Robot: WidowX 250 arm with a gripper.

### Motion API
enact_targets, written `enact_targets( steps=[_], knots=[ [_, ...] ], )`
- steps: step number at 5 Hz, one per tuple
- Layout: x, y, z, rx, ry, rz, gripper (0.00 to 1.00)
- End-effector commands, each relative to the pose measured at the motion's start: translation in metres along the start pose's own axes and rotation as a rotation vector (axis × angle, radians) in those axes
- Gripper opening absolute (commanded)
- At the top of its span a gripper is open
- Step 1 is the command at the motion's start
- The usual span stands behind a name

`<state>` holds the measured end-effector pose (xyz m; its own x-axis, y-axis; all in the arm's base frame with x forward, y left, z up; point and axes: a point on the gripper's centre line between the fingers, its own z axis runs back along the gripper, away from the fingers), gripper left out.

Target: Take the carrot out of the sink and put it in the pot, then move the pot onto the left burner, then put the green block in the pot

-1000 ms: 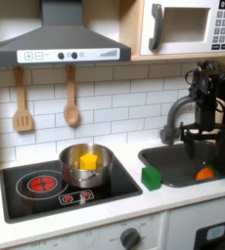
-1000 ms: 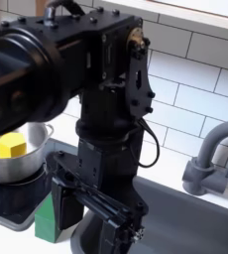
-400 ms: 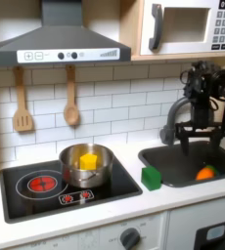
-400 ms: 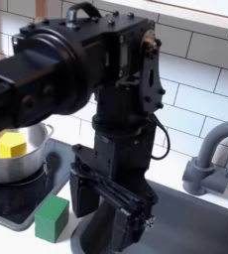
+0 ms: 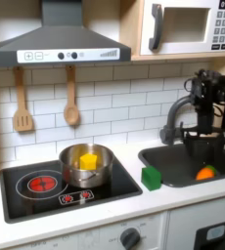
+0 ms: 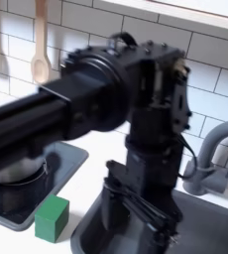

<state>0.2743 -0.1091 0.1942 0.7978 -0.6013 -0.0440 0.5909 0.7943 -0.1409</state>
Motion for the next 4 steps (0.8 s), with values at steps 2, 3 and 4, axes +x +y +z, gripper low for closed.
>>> enact_targets(
  steps=[2,3,4],
  knots=[
    [0.037,0.003,-0.021,-0.003,-0.038,0.033,1.00],
    [0.048,0.008,-0.031,-0.015,-0.069,0.049,1.00],
    [0.059,0.005,-0.039,-0.045,-0.096,0.051,1.00]
  ],
)
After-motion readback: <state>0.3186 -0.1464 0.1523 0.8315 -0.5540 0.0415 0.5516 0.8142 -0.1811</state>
